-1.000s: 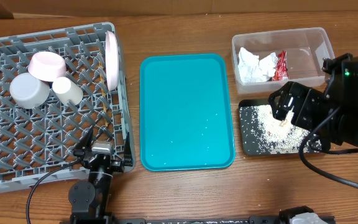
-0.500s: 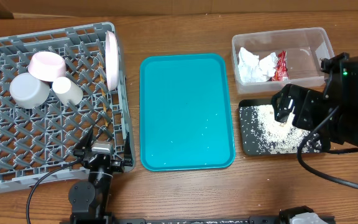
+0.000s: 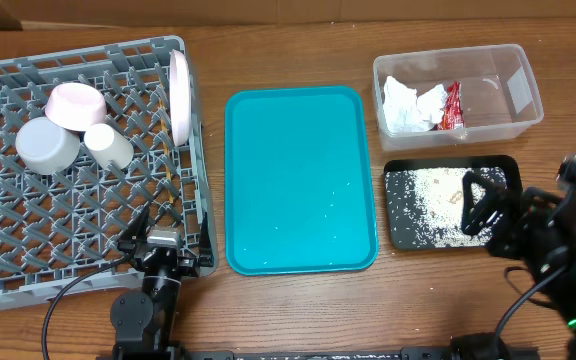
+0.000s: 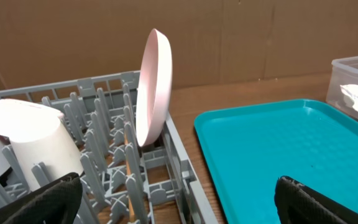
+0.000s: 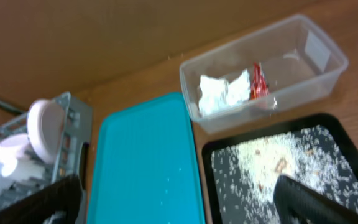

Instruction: Sort waste into correct bins and load items into the dishwasher

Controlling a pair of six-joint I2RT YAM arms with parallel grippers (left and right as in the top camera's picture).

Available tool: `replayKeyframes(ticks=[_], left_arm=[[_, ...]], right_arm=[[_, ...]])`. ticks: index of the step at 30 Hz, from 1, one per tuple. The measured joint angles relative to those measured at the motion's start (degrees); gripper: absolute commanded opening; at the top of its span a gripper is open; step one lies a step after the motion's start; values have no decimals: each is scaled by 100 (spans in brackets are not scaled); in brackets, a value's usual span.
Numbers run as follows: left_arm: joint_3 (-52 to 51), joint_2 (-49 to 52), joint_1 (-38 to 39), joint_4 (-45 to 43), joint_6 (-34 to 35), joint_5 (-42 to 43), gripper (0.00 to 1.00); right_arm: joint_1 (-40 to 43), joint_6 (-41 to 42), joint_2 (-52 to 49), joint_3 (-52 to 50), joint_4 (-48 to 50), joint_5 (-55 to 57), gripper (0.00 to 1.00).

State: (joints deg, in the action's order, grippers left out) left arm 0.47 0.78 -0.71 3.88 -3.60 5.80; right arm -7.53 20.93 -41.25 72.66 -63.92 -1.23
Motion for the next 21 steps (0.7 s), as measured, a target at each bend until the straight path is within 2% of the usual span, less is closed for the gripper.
replayKeyframes(ticks=[6, 11, 21], left_arm=[[0, -4, 0, 0, 0, -9, 100], [0, -2, 0, -2, 0, -9, 100], [0, -2, 0, 0, 0, -9, 100]], right_arm=[[122, 0, 1349, -2437, 1834, -258, 100], [313, 4, 2212, -3864, 2920, -579, 100], [337, 2, 3335, -5735, 4900, -848, 100]])
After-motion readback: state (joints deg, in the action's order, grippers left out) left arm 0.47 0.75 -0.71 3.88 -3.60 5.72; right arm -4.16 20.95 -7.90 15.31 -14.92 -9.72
